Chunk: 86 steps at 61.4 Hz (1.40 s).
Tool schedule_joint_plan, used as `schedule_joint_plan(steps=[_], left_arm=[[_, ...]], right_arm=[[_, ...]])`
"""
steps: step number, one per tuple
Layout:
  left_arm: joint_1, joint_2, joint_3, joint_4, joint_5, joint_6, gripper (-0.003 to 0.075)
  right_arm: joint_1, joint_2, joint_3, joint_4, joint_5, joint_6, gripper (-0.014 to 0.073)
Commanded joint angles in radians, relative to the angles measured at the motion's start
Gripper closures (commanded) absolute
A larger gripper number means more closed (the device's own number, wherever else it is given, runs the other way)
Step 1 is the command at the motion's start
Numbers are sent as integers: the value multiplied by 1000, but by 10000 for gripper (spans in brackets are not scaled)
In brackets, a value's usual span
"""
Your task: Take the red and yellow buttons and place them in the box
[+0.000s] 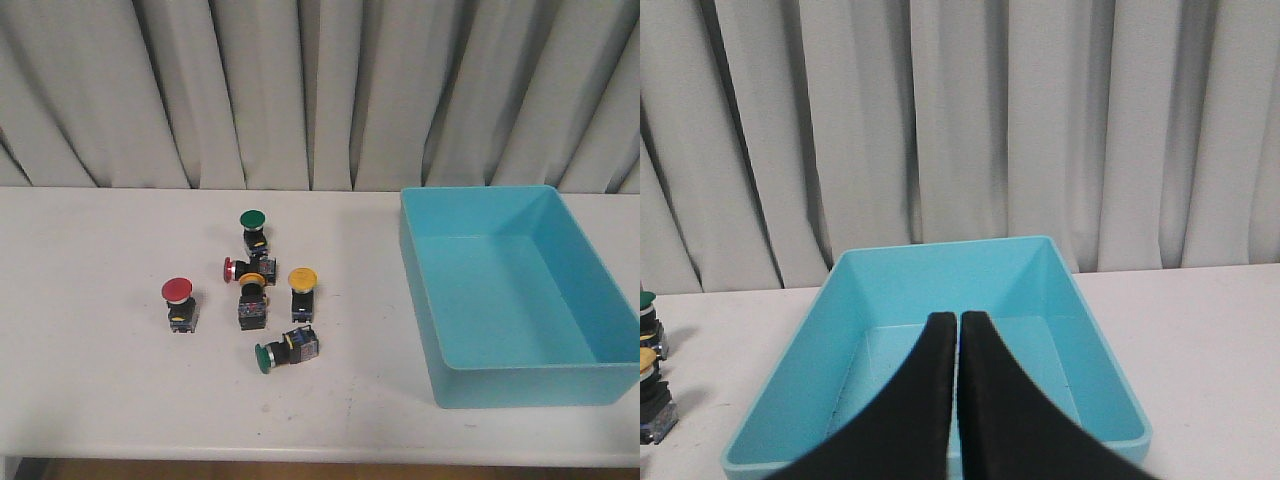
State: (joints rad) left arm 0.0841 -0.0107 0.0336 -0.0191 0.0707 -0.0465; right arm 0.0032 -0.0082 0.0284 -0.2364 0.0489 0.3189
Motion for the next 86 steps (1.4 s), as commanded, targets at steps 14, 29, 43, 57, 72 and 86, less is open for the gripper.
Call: schedule_joint_plan(steps=[14,29,43,57,72,86], left_arm=[[3,-26,14,-11,-246,-19,726],[3,-26,14,-10,-488,-327,726],[3,-25,-41,70,-598,-611,726],[2,34,-290,380,-366,-648,726],[-5,199,-489,392,-117,-642,714],[-5,240,-515,339,-37,-642,609]], right_arm=[[-4,-12,2,-13,-75,-5,599],[-3,-12,0,125,-252,142,599],[-2,17,-120,8,-353,385,599],[-2,251,-409,-633,-411,765,598],[-3,581,-607,-1293,-735,1245,571],[-3,668,-617,-1301,-752,1334,377]])
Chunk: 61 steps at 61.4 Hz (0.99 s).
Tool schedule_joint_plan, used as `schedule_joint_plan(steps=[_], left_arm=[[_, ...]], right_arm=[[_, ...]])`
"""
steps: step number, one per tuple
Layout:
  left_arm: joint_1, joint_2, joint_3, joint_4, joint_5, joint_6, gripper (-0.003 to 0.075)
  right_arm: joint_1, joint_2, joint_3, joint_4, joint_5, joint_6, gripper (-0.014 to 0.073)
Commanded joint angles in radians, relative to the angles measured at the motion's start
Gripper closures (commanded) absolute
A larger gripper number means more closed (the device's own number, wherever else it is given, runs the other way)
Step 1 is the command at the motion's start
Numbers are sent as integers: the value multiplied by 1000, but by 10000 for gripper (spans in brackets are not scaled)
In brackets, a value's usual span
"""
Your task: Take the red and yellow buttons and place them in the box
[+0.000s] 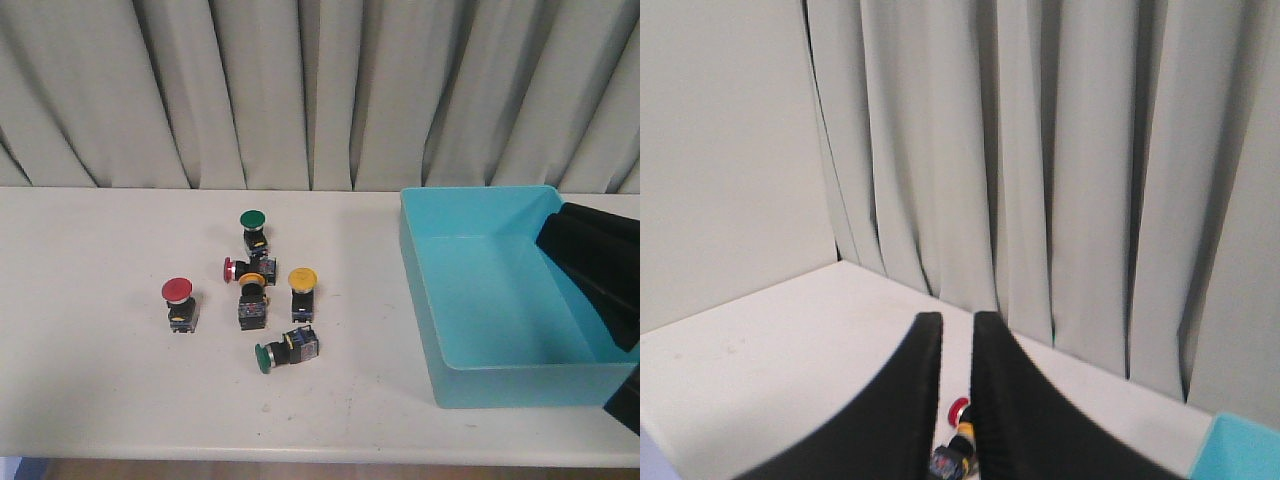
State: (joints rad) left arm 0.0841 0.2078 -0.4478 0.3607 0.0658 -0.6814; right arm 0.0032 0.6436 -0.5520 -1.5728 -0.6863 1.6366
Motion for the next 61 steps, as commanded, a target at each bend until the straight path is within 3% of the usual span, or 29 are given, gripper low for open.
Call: schedule_joint_plan(steps=[1,13,20,28,38,45,61], left_arm=[[-5,23,-33,-57,-25,-7,599],[-5,23,-33,-166,40,-1,398],[-5,25,-33,-183,42,-1,293],[-5,34,-44,-181,38,7,237],[-52,143,-118,-186,95,90,234],[-123,275,-205,-263,153,267,234],[-224,656,-455,-590,305,810,234]], right_arm=[[-3,16,-36,39,-17,16,346],[-3,16,-36,103,25,21,4],[-3,16,-36,110,49,21,-97],[-3,16,-36,110,47,21,-99],[-3,16,-36,109,48,21,-83],[-3,16,-36,109,49,21,-75],[-3,16,-36,108,49,21,-66]])
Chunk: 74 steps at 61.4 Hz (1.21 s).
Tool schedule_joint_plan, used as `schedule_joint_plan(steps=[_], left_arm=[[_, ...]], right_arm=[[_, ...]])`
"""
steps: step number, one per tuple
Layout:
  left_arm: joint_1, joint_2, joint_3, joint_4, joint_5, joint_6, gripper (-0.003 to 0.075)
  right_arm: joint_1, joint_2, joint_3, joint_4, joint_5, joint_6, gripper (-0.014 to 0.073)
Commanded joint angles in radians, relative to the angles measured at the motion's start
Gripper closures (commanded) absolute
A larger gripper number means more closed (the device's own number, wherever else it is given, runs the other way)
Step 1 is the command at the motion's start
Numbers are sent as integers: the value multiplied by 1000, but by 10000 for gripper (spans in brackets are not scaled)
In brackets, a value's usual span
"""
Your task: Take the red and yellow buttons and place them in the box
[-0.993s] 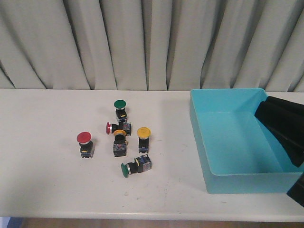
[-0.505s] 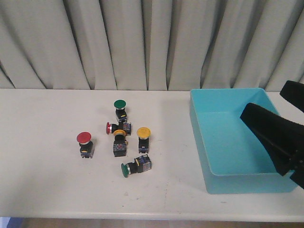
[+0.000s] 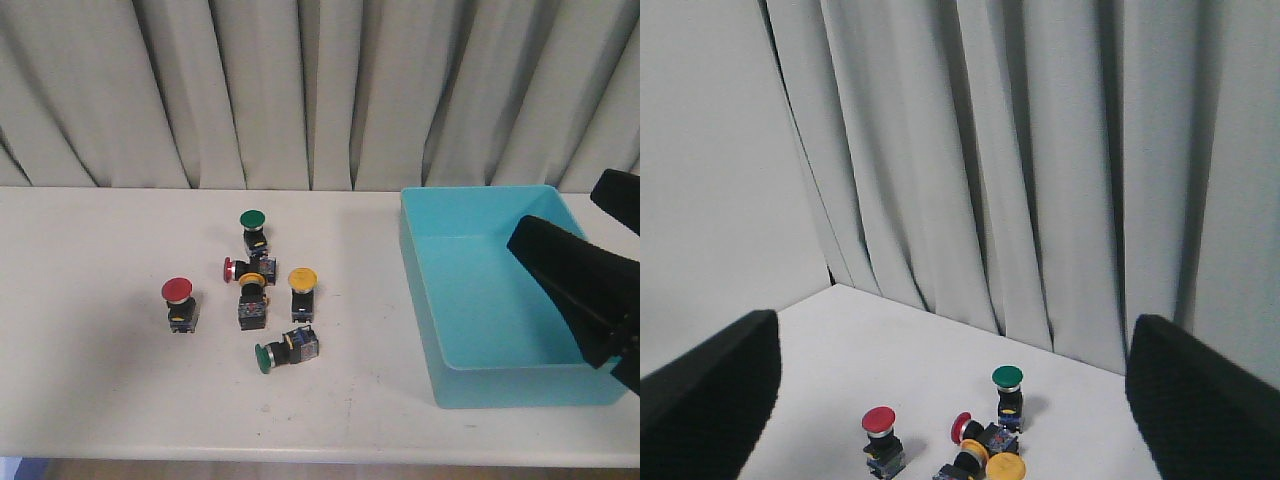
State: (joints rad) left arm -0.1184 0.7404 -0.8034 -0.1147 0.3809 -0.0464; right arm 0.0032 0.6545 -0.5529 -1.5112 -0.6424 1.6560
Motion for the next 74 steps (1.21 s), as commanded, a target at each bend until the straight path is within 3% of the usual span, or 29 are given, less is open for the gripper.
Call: schedule_joint_plan(steps=[1,9,23,41,74], left_arm=[[-23,156,-110,-137,-2,211,234],[-23,346,-190,-246,16,376,234],[-23,660,-277,-280,5,487,234],[-23,910,-362,-308,-6,491,234],[-26,1069,-384,-342,-7,491,234]], right_arm=[[-3,5,-35,46,5,2,-66],[-3,5,-35,36,4,2,-57],[-3,5,-35,34,4,2,-47],[-3,5,-35,35,3,3,-27],[-3,5,-35,36,3,3,0]])
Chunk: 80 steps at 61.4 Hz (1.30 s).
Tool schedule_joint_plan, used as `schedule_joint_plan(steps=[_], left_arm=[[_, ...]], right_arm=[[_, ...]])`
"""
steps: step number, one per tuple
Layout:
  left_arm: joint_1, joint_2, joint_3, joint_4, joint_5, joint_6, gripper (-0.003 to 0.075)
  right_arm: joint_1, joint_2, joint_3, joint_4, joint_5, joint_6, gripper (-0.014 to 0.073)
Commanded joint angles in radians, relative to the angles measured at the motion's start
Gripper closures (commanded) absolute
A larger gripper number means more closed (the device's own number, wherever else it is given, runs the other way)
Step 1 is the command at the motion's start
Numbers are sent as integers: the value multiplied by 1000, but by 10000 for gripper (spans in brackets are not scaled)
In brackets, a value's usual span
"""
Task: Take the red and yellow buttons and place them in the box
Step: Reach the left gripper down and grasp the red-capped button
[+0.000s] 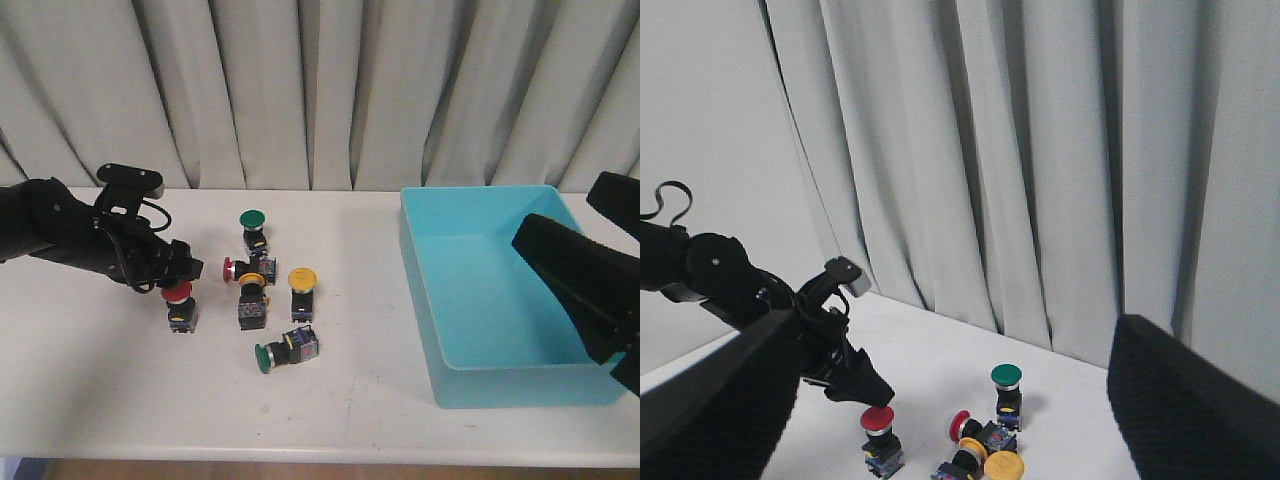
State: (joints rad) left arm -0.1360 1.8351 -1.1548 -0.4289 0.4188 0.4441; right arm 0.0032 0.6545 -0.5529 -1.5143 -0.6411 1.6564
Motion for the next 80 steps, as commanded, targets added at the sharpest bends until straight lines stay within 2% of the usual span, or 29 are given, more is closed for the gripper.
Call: schedule_joint_plan(steps=[1,45,52,67,80], left_arm=[[-10,-21,-33,-27,-46,0,234],[-14,63,-32,-45,-55,0,252],[-14,63,-32,-45,-57,-1,339],[-13,60,-32,-45,-51,-1,730],[-13,-29,-33,-105,51,-10,728]], right_arm=[[-3,5,-35,39,2,2,0],[-3,5,-35,37,2,0,0],[-3,5,-35,37,2,0,0],[-3,5,-35,46,1,1,0],[-3,5,-34,49,-8,41,0]])
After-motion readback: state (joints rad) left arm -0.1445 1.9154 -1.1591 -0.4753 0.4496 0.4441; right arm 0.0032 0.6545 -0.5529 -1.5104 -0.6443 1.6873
